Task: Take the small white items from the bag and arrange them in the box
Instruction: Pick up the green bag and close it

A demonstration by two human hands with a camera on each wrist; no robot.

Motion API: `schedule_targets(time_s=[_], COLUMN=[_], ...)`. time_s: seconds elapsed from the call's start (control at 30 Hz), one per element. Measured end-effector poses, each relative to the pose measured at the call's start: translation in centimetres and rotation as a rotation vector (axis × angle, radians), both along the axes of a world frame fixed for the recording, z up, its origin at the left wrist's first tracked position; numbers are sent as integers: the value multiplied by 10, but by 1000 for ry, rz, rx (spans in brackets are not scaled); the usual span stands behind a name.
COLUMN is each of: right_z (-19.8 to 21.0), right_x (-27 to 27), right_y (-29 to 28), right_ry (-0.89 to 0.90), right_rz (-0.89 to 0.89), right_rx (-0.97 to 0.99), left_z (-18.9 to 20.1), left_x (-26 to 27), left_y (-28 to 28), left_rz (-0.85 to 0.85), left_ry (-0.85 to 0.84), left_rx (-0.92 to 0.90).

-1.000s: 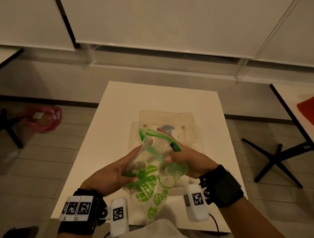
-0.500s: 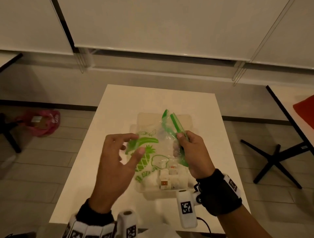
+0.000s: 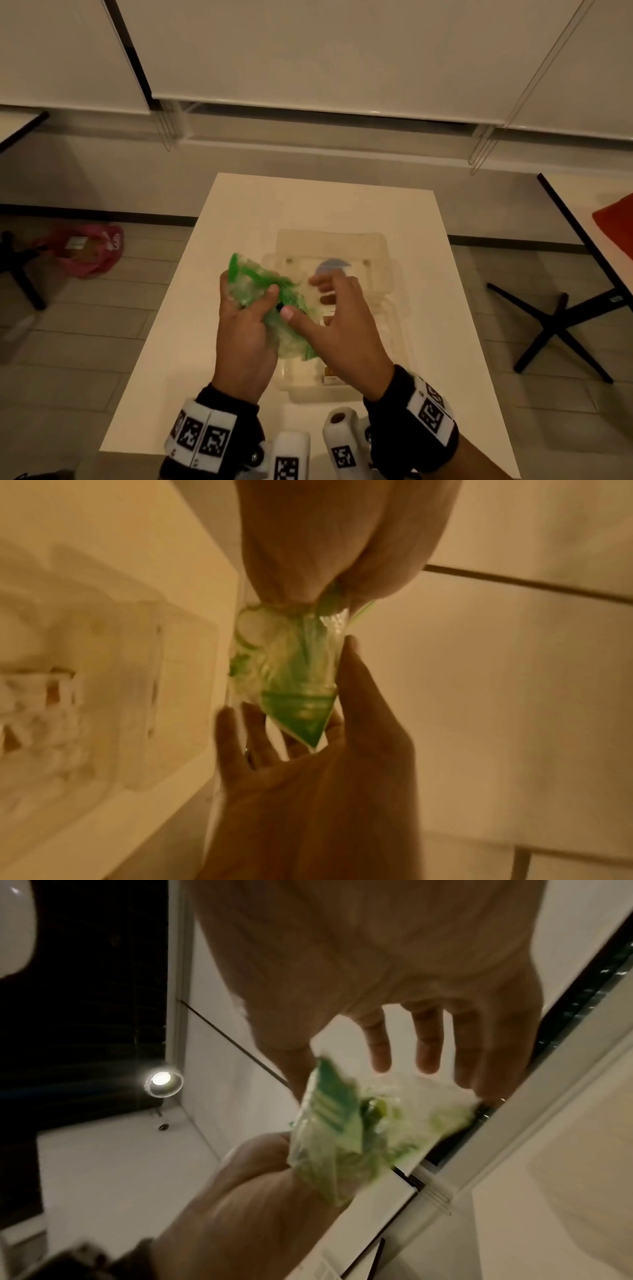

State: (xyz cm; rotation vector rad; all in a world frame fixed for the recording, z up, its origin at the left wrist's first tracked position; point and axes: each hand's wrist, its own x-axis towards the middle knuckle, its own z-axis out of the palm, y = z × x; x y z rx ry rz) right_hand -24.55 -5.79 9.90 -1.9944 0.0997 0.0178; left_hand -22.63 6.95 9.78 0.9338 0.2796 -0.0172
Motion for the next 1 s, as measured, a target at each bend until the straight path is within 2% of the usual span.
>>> schedule_targets(time_s=[0.03,0.1,0.17,0.2,0.27,0.33,0.4,0.47,0.5,0.53,0.67,0.77,0.9,1.0], right_z=[0,1,-2,-1,-2,-1,4,13,16,18,20,14,7,4], right_x=[-2,-2,2,5,9,10,10,8,7,5,3,3,3,2], right_y=[-1,-1,-3,-3,-2,1,2,1,0,-2,-1,-4,-11,-17], right_ry=[52,234,269,230,176,189,213,242,257,260,214,190,137,97], right_rz=[52,193,206,158,26,-58,-132,-176,-170,-133,49,140,174,140], right_rx=[61,354,568,549,499,569,749,971,1021,1015,790,791,809,798], left_z=[-1,-3,-5,-8,-15,-18,-15,-9,-7,-7,-5,-1,9,11], left_x=[2,3,1,2,2,0,-4,-8,-10,-11,-10,-11,-14,-11], left_y=[2,3,4,4,5,4,7,8,8,7,3,5,2,4], left_rz=[13,7,-23,-21,-41,-144,-288,-427,-475,-495,-430,-382,-404,-487], left_ry=[8,-16,-132,-240,-499,-729,-815,-788,-764,-746,-646,-556,-477,-495], left_rx=[-50,-115,-47,95,546,949,1120,1074,1012,977,935,797,595,558])
